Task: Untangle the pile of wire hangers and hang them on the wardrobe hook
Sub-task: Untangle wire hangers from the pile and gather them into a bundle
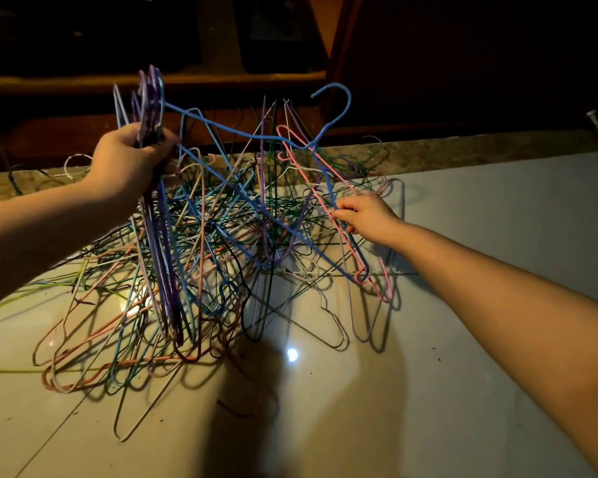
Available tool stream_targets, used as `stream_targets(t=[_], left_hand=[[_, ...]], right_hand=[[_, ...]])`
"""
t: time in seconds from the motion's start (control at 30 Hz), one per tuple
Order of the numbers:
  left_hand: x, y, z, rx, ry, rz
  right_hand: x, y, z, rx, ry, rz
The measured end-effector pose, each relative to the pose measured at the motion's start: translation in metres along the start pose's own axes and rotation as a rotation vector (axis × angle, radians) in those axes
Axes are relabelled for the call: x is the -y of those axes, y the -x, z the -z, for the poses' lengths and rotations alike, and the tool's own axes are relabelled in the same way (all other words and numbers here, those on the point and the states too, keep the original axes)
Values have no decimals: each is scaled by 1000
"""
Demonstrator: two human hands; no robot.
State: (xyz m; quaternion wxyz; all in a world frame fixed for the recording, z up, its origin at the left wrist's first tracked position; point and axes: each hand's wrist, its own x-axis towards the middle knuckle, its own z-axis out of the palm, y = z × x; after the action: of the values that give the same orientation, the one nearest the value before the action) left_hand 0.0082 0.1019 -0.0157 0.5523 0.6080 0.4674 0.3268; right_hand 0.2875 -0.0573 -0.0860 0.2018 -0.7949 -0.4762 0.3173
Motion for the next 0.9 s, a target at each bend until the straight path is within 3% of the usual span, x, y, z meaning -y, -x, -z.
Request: stream_targets(t=[0.27, 0.53, 0.73, 0.9], left_hand=[[2, -1, 9, -56, -13, -9], [4, -1, 8, -23, -41, -19], [0, 1, 2, 12, -45, -12], [-15, 12, -9, -27, 1, -35]], right_hand=[[-20, 22, 6, 11, 126, 9], [-61, 46, 14, -74, -39, -201], [-53, 46, 34, -101, -21, -176], [-20, 40, 46, -117, -216, -152]])
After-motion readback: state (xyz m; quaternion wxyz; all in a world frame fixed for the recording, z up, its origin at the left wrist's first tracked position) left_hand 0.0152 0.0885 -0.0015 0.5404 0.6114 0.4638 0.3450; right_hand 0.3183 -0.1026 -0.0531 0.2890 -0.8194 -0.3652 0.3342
